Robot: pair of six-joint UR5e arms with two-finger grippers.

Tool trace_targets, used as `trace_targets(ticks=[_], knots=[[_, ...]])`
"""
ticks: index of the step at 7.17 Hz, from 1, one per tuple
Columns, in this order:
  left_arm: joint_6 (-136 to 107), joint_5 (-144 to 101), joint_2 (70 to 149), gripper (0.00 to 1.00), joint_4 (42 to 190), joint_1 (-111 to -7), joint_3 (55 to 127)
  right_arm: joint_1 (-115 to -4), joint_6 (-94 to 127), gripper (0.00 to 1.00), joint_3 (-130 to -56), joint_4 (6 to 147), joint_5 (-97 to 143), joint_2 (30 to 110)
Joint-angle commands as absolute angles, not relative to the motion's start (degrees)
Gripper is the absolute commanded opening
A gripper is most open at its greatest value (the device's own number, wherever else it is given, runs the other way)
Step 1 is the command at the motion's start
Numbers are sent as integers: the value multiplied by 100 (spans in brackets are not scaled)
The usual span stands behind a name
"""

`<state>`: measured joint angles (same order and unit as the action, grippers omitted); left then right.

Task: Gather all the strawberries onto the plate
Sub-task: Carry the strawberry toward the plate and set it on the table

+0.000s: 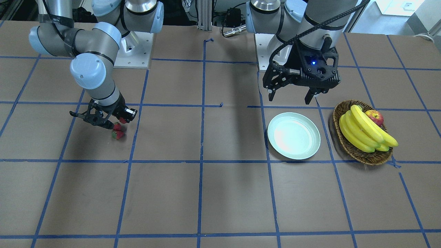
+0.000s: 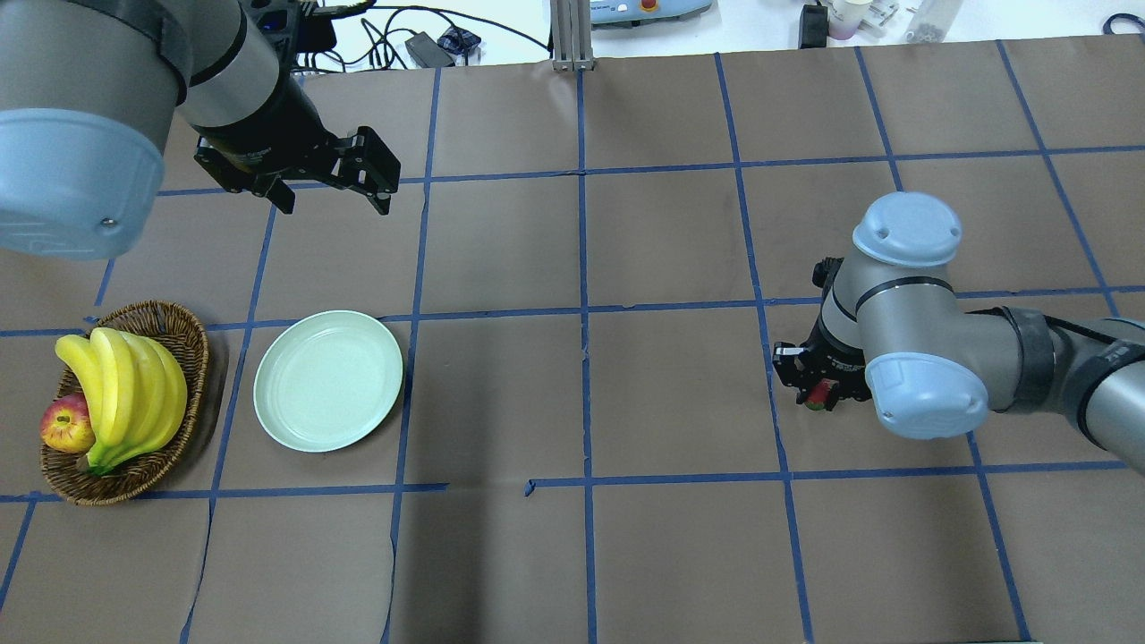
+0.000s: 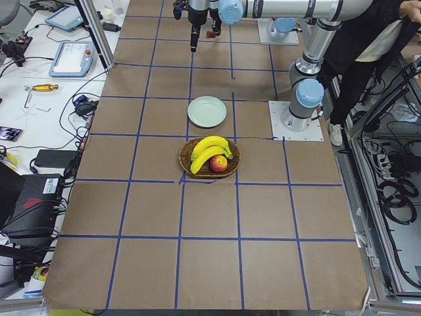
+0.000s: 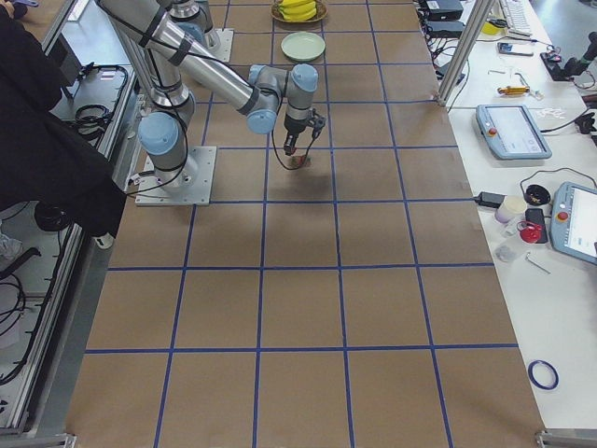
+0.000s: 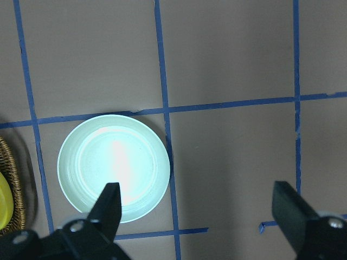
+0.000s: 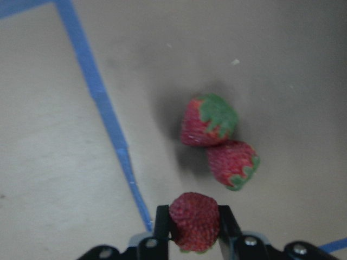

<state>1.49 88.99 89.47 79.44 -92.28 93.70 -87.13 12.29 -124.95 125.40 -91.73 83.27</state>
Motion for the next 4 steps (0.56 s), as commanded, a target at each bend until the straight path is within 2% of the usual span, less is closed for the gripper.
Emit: trace_targets(ticks=[1,4], knots=[[149,8903,8912,100,7945,-9229,9369,-9873,1300,6,-11841,12603,-8974,8009],[149,8895,8912,100,7937,-9229,9360,-10887,2257,6,-10761,12700,-8605,7113]])
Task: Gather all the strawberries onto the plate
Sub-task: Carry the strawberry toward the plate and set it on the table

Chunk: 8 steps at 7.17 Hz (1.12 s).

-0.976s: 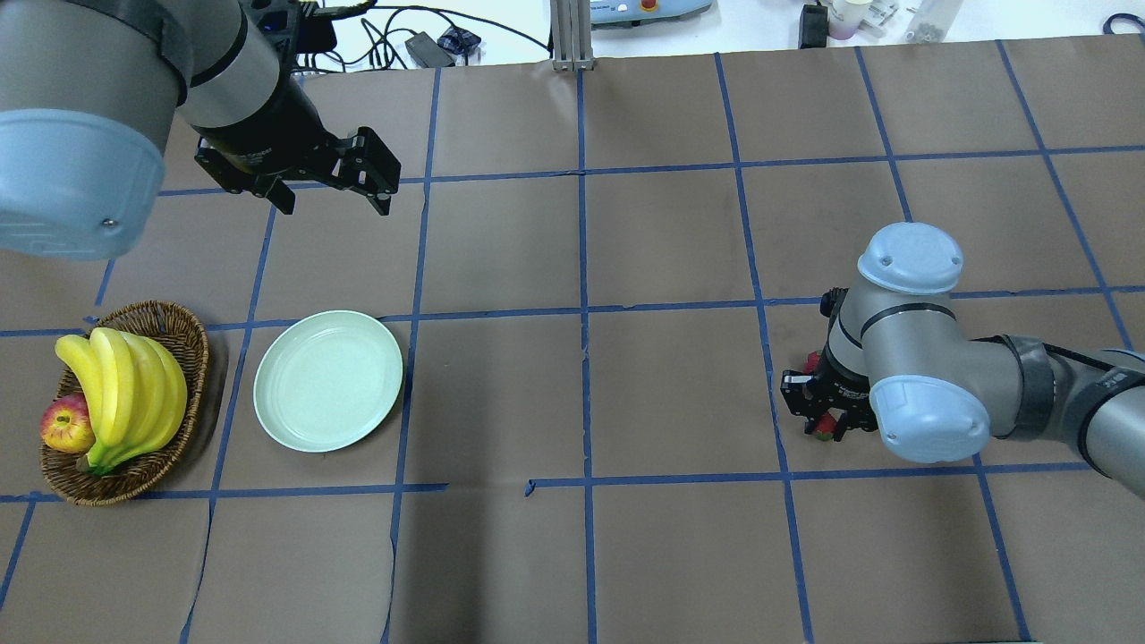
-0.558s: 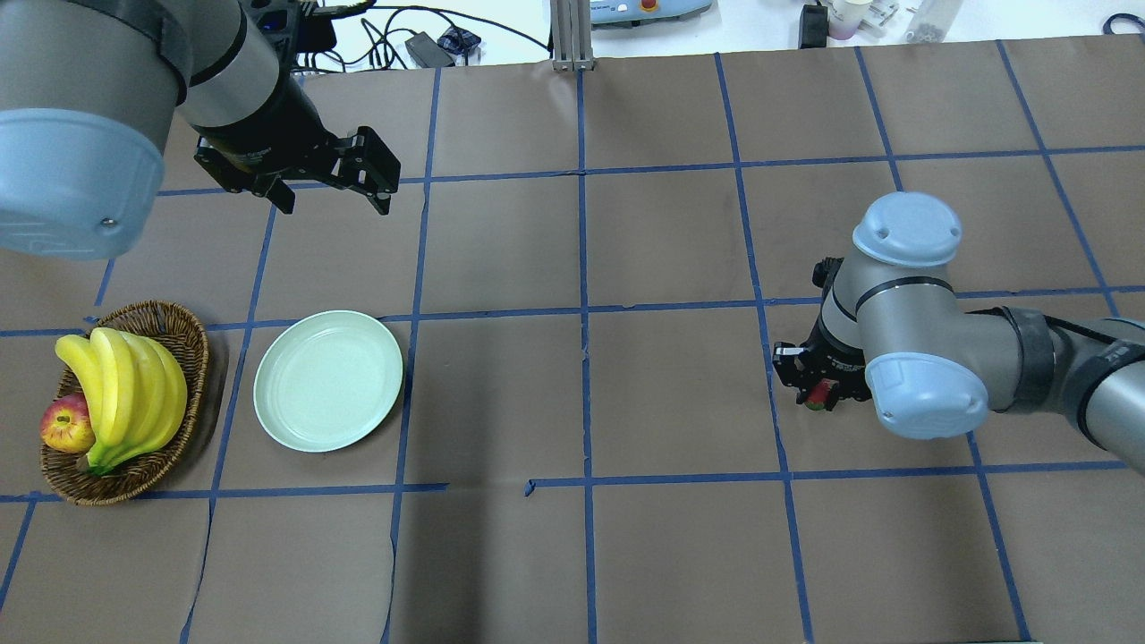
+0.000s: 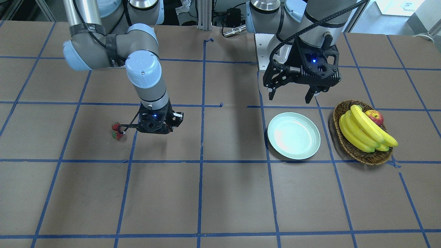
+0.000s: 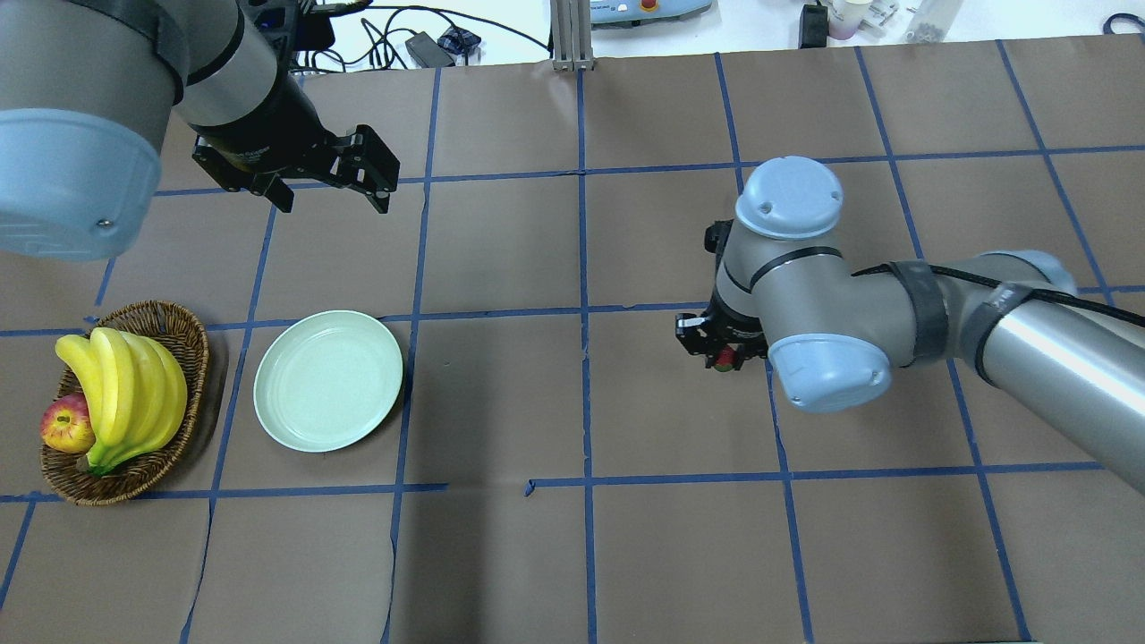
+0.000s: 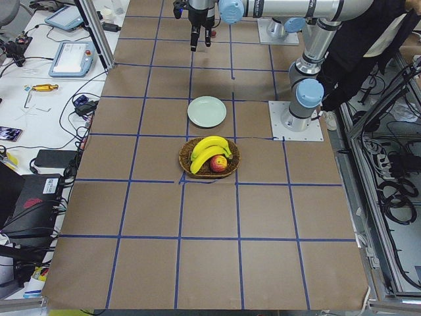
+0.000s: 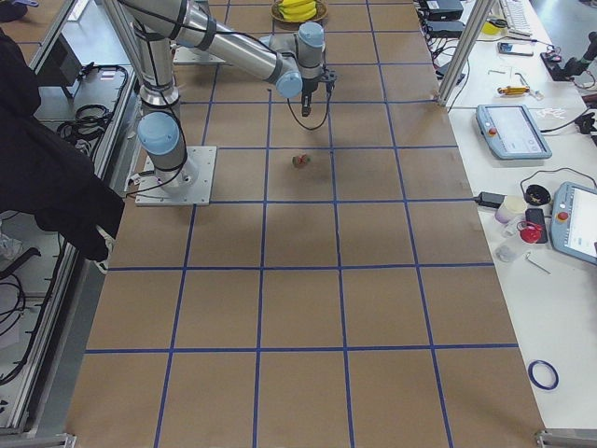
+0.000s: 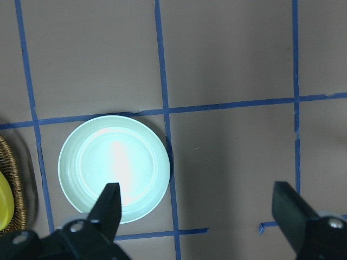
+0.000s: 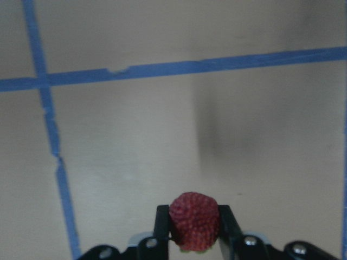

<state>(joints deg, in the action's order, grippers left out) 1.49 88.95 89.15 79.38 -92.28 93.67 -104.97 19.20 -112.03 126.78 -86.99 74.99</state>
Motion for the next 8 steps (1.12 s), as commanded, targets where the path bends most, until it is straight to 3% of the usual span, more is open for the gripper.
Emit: trace_targets(ticks=[1,5,7,8], knots=[[149,8895,8903,100,7937,-9229,9360,-10924,2302,6,-10723,12700,-8613,7067],[149,8895,8912,100,7937,-9229,9369,-11424,2654,6,-10155,12973,-8402,6331],[149,8895,8912,100,7937,-9229,9360,-11479,2865,14,-10073,12964,-8429,6205],[149,8895,8903,100,7937,-9229,9360,-11479,2917,99,-10116,12999,-8368,6170]])
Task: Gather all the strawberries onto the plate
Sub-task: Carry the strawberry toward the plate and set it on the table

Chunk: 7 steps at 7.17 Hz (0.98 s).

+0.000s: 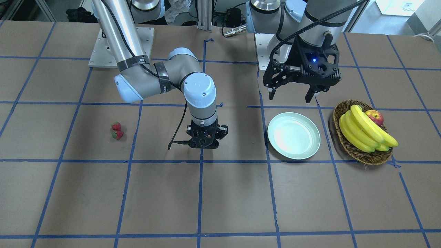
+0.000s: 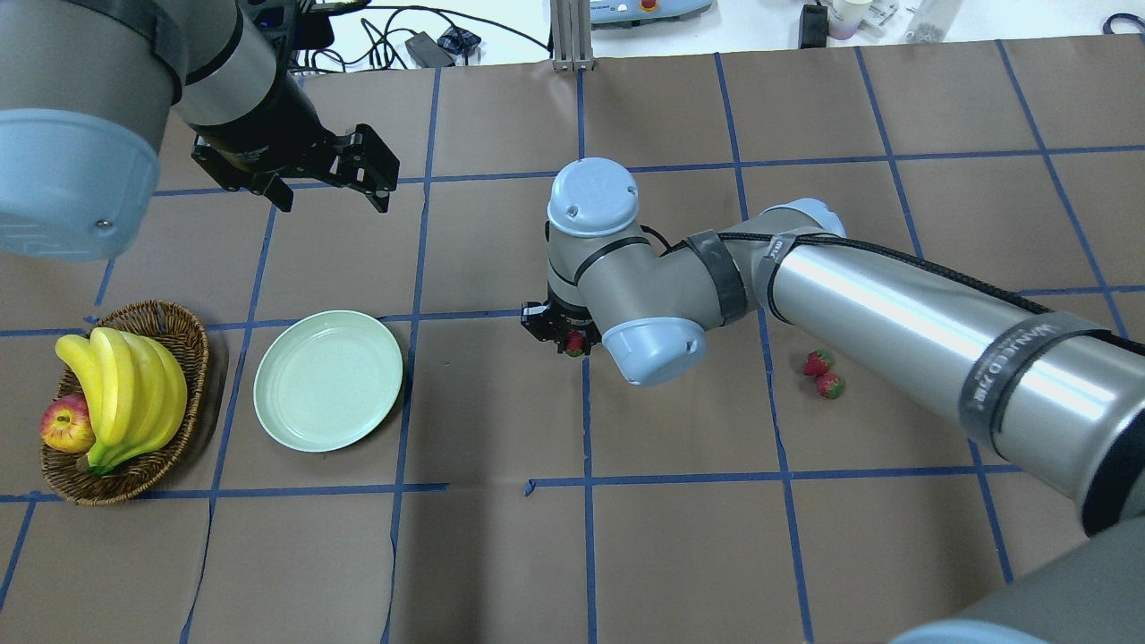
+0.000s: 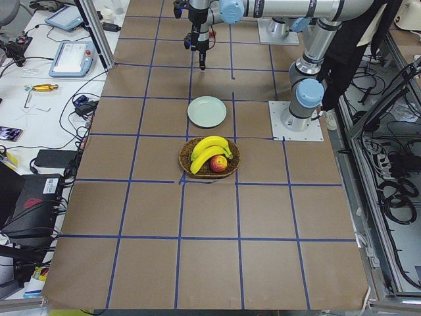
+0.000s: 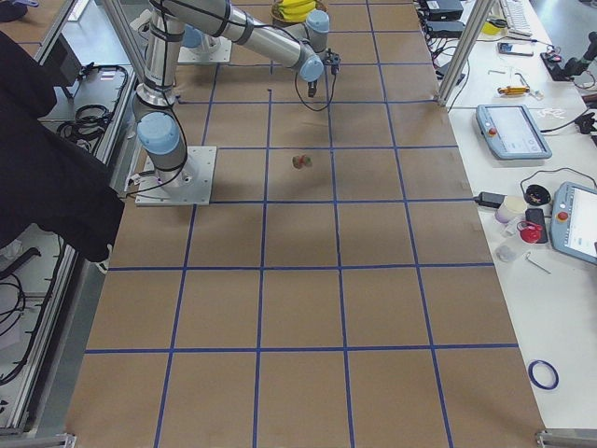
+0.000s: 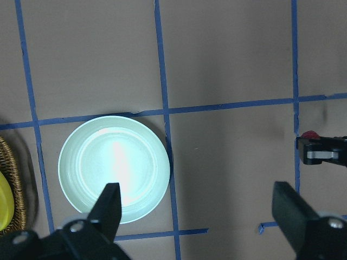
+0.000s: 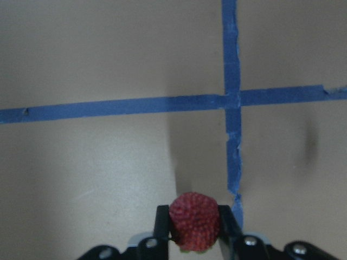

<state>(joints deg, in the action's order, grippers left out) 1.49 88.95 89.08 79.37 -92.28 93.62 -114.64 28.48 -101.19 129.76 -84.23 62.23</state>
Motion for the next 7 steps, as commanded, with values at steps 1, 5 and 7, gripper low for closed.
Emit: trace_targets(ticks=[1,5,7], knots=[[149,8895,8903,100,7937,-9229,9360,-11479,2909,100,-10125,12973,-8376,6205],[149,8903,8903,100,7937,-9229,9360,-11164,2787,100,-10177,12589,-8987,6634],[150,8912,8903,100,7937,-9229,9369,-10087,1032,100,-10222,11946,-9299,7142]])
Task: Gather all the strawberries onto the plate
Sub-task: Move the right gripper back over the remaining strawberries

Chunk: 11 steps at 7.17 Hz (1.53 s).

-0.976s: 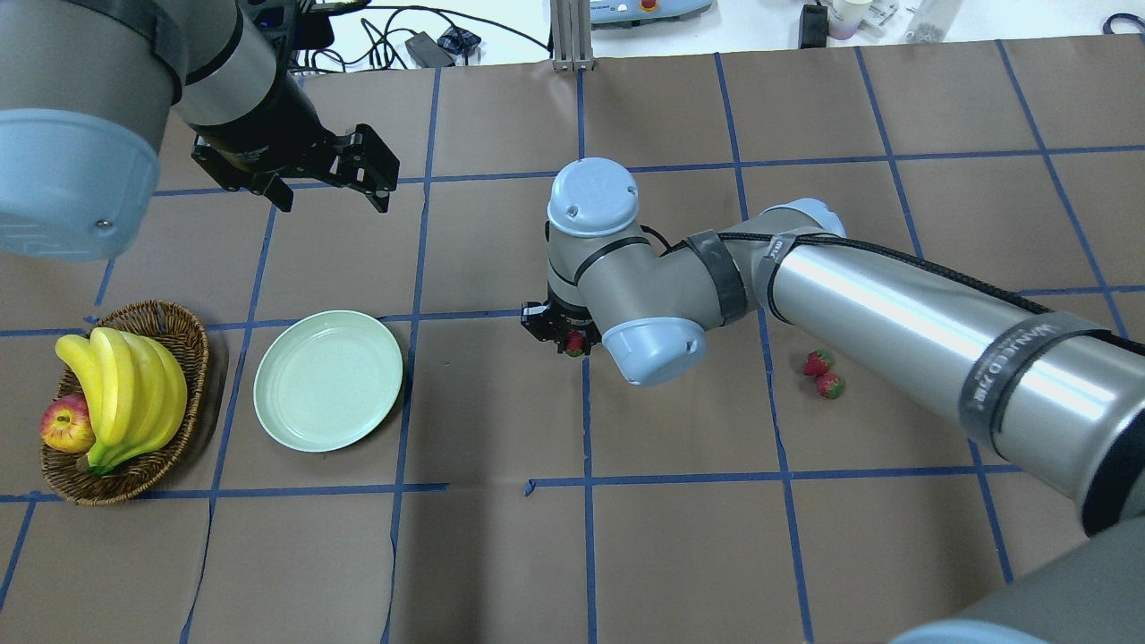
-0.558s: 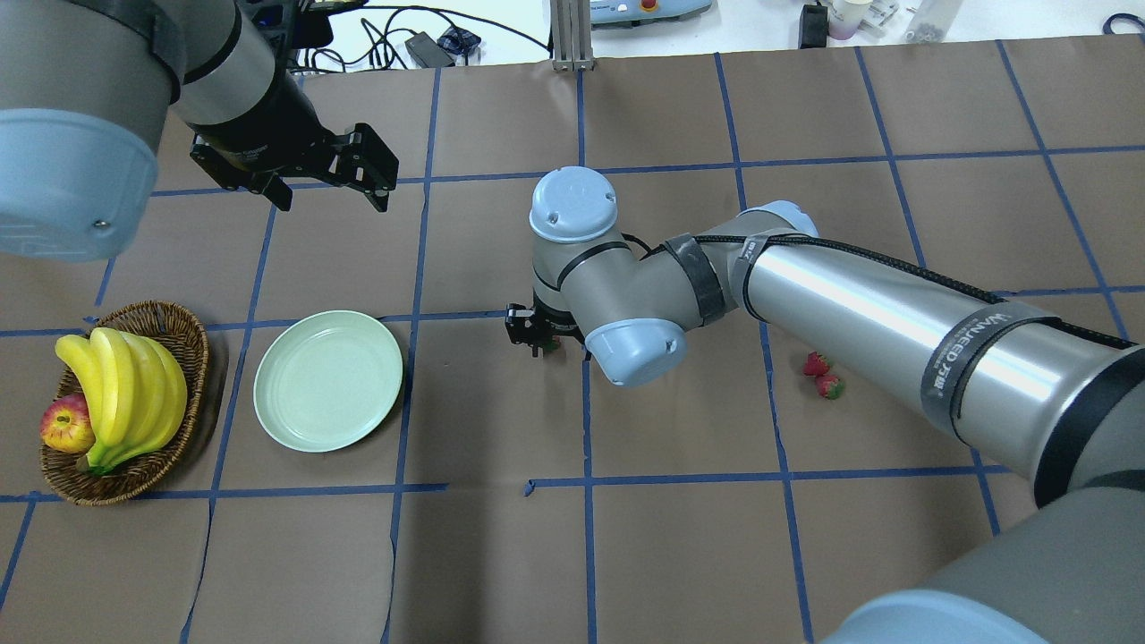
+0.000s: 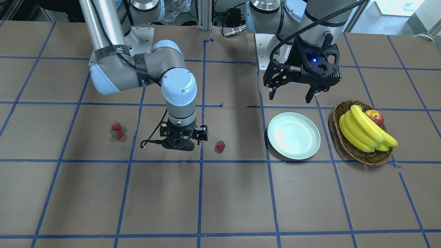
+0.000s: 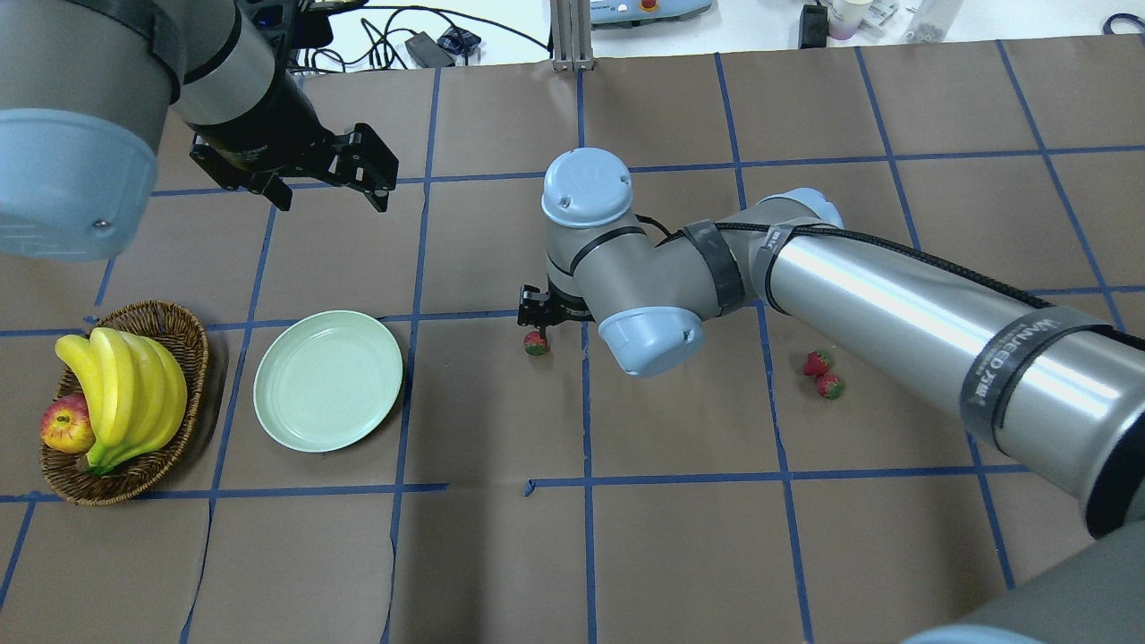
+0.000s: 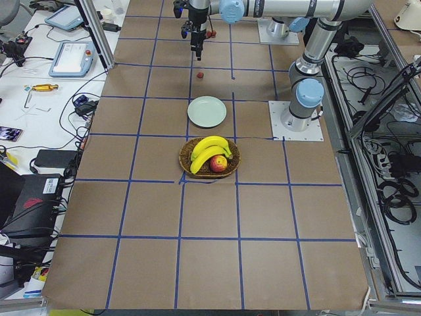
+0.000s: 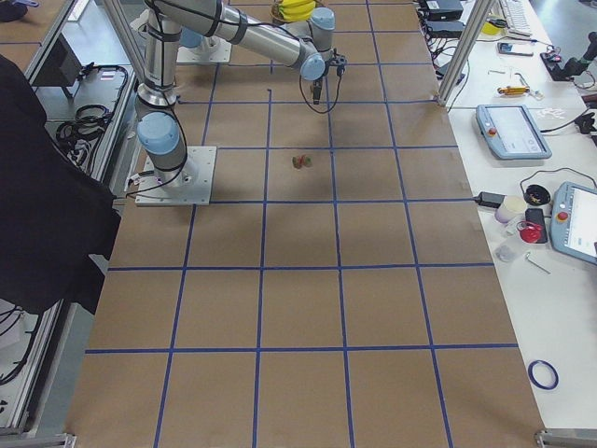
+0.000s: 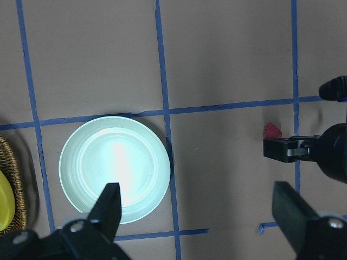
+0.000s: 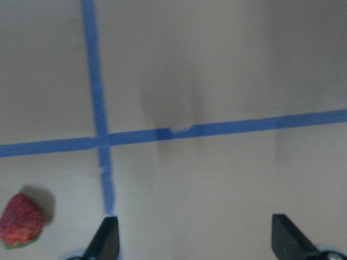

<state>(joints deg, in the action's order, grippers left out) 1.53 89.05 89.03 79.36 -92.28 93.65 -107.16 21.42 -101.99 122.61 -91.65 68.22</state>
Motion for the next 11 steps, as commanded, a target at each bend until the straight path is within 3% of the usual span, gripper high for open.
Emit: trace_targets(ticks=[1,5,9,10,11], knots=[[149,8912,8903,100,7937,-9229,9369,-9611,428,100,-10343,11762,-9334,7380],[149,8903,8938,100,7937,-9229,9378,-8361,-1034,100,-11081,11786,-9299,7488],[149,8895,8947,100,7945,-9237,9378,-8341,-1037,100,-11776,12058,-9246,7409],[149,8895,8947,100,7945,-9237,9378,-8341,-1046,97,-11795,12076,-9263,7383],[149,8895,8947,100,7945,-9237,9378,-8341,-1046,84,-11804,12207,-9264,7357]])
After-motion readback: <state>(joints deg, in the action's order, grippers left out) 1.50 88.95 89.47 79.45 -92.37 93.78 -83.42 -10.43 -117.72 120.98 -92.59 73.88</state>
